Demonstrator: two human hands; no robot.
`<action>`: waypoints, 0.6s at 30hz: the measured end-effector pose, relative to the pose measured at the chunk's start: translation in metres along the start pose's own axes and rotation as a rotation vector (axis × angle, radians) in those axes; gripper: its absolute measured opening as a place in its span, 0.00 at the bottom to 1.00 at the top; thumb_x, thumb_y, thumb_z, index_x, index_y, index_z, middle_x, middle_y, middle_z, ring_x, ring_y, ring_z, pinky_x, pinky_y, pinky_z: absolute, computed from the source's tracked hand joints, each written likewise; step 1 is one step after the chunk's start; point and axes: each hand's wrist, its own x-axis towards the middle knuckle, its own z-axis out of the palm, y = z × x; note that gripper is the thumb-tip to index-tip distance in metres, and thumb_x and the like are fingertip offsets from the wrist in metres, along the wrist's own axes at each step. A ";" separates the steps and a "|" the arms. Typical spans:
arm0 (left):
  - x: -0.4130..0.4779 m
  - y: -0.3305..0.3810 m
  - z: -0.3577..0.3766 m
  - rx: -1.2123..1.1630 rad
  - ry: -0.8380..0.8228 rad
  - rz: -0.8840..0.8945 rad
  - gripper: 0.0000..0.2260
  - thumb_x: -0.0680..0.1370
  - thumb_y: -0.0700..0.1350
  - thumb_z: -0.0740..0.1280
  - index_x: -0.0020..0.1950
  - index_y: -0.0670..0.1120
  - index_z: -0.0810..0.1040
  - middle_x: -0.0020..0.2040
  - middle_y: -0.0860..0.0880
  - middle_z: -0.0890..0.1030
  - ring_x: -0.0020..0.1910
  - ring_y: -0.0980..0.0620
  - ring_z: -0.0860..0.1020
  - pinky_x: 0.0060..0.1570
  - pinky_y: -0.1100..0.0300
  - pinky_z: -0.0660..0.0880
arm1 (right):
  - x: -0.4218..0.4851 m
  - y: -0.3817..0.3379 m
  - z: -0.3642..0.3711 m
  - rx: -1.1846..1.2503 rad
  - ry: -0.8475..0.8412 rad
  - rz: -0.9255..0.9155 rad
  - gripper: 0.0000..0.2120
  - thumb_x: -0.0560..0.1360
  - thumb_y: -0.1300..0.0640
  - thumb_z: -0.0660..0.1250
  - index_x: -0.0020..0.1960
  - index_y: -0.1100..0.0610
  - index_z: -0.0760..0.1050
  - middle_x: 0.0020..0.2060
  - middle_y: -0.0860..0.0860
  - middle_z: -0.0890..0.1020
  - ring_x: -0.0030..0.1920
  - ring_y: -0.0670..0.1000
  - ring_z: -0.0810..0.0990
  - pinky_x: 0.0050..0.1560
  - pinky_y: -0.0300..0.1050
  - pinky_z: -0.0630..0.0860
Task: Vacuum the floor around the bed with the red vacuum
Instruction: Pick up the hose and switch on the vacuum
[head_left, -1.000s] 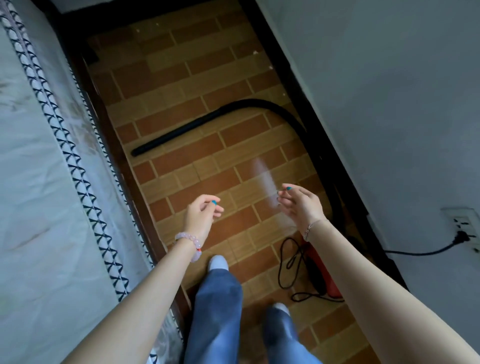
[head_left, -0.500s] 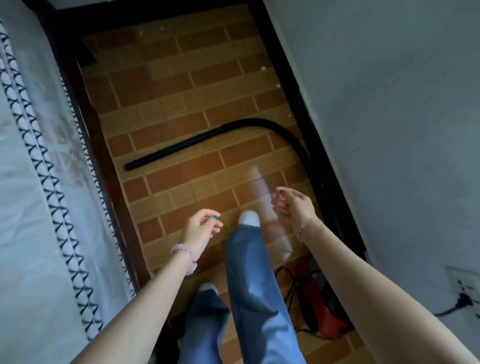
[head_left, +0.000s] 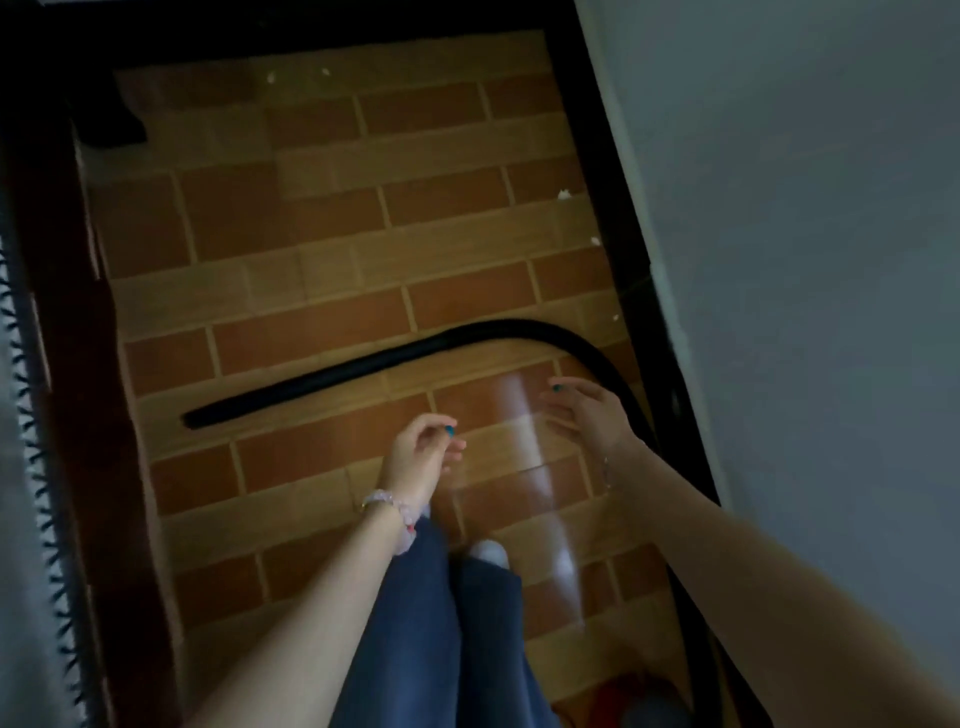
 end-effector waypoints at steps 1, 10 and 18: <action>0.018 -0.005 0.001 0.006 -0.003 0.006 0.10 0.81 0.38 0.57 0.47 0.47 0.76 0.39 0.48 0.80 0.38 0.52 0.78 0.42 0.60 0.74 | 0.019 0.001 0.006 -0.021 0.003 -0.017 0.05 0.78 0.61 0.63 0.49 0.57 0.77 0.45 0.52 0.81 0.46 0.50 0.81 0.41 0.37 0.79; 0.170 -0.056 -0.010 0.086 0.054 0.055 0.10 0.80 0.37 0.60 0.44 0.48 0.76 0.39 0.49 0.80 0.38 0.54 0.78 0.41 0.63 0.74 | 0.229 0.052 0.034 -0.911 0.053 -0.358 0.23 0.75 0.62 0.63 0.70 0.58 0.68 0.65 0.56 0.74 0.65 0.56 0.72 0.61 0.46 0.70; 0.232 -0.092 -0.041 0.182 0.085 0.111 0.12 0.80 0.36 0.60 0.45 0.50 0.77 0.40 0.47 0.81 0.41 0.50 0.78 0.47 0.57 0.73 | 0.325 0.067 0.032 -1.288 0.253 -0.469 0.20 0.74 0.63 0.62 0.65 0.50 0.70 0.61 0.53 0.76 0.63 0.58 0.73 0.67 0.61 0.66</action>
